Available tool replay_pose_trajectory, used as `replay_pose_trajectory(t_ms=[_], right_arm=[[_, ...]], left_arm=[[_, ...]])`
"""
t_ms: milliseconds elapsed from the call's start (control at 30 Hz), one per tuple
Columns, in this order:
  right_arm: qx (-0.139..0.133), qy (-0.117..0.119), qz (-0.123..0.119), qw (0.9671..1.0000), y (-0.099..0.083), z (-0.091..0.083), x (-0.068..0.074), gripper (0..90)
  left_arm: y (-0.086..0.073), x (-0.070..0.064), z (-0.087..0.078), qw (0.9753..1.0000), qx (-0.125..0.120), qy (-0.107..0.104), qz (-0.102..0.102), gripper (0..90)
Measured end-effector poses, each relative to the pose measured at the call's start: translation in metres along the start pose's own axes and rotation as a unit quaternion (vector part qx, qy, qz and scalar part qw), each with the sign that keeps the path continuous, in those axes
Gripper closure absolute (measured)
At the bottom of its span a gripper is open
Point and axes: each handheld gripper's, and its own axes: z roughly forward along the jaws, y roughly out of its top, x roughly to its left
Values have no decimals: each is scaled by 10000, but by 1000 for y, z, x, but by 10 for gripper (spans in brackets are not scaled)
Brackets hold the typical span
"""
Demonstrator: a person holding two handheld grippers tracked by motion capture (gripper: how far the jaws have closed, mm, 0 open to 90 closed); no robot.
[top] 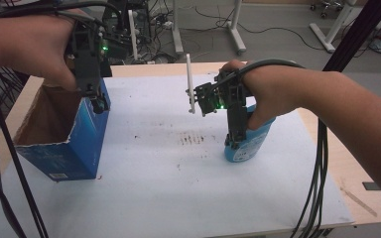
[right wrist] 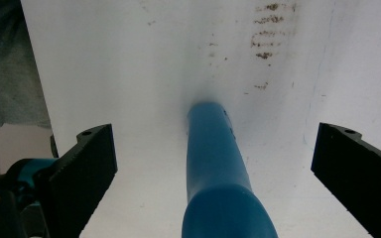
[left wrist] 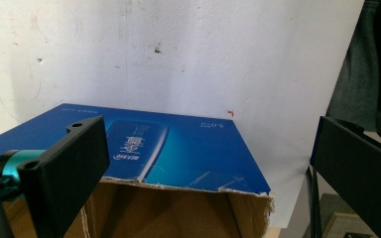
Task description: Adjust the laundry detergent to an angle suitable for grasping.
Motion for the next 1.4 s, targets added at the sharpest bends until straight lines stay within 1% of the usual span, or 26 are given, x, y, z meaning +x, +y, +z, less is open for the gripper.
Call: replay_pose_trajectory(t_ms=[200,267,300,367,400,433,500,567,600,667,700,767,800,833,867,900,933,967,1000,1033,1067,1100,1200,1267,1333,1400], right_arm=[[26,0,1,10000,1,-1,2,29],[36,-26,2,10000,0,-1,2,29],[29,-31,-12,10000,0,-1,2,29],[5,-35,-41,10000,0,-2,2,29],[31,-17,26,10000,-1,-3,4,29],[36,-35,39,10000,-1,-3,4,29],[10,-35,12,10000,-2,-4,4,29],[-1,-27,45,10000,-3,-6,5,29],[-70,-35,-5,10000,-3,-6,4,29],[-95,-38,10,9999,-4,-7,5,29],[-118,-43,10,9999,-4,-9,5,29],[-130,-63,63,9999,-5,-15,9,29],[-160,-94,30,9998,-6,-17,9,29],[-179,-111,54,9998,-7,-20,10,29],[-214,-129,33,9997,-8,-23,10,29],[-463,-229,-384,9979,-8,-24,5,29],[-270,-172,-24,9995,-10,-30,11,29],[-282,-234,-38,9993,-12,-33,11,29],[-247,-265,76,9993,-14,-37,13,29],[-247,-265,76,9993,-14,-37,13,29],[-298,-290,69,9991,-17,-41,13,29],[-320,-322,110,9989,-22,-46,14,29],[-325,-369,230,9985,-33,-54,15,29],[-338,-399,302,9982,-42,-56,16,29],[-316,-403,422,9978,-53,-59,18,29],[-313,-436,491,9974,-62,-59,19,29]], left_arm=[[0,-1,-1,10000,27,8,1,17],[1,-2,0,10000,3,1,-35,18],[2,-1,-1,10000,19,14,8,18],[2,-2,0,10000,-5,7,-5,18],[3,-2,0,10000,1,10,-5,17],[3,-1,0,10000,12,-1,22,17],[4,-1,0,10000,16,0,19,17],[4,-2,0,10000,15,-8,5,17],[4,-2,0,10000,13,-16,-3,18],[4,-2,1,10000,17,-8,0,18],[3,-2,1,10000,14,-13,-33,18],[3,-2,1,10000,7,-9,-22,18],[3,-2,1,10000,27,0,-22,18],[3,-2,1,10000,24,3,-12,18],[3,-2,1,10000,24,-7,-13,18],[3,-2,1,10000,21,-4,-15,17],[3,-3,1,10000,12,-7,-44,17],[3,-3,1,10000,15,-12,-23,17],[3,-3,0,10000,24,-5,0,18],[3,-3,0,10000,24,-5,0,17],[2,-3,0,10000,5,-3,-17,17],[2,-3,-1,10000,15,-4,-20,18],[1,-4,-1,10000,24,2,-45,18],[1,-5,-1,10000,20,16,-56,18],[3,-6,-2,10000,-3,-10,-20,17],[4,-8,-3,10000,-78,10,-13,17]])
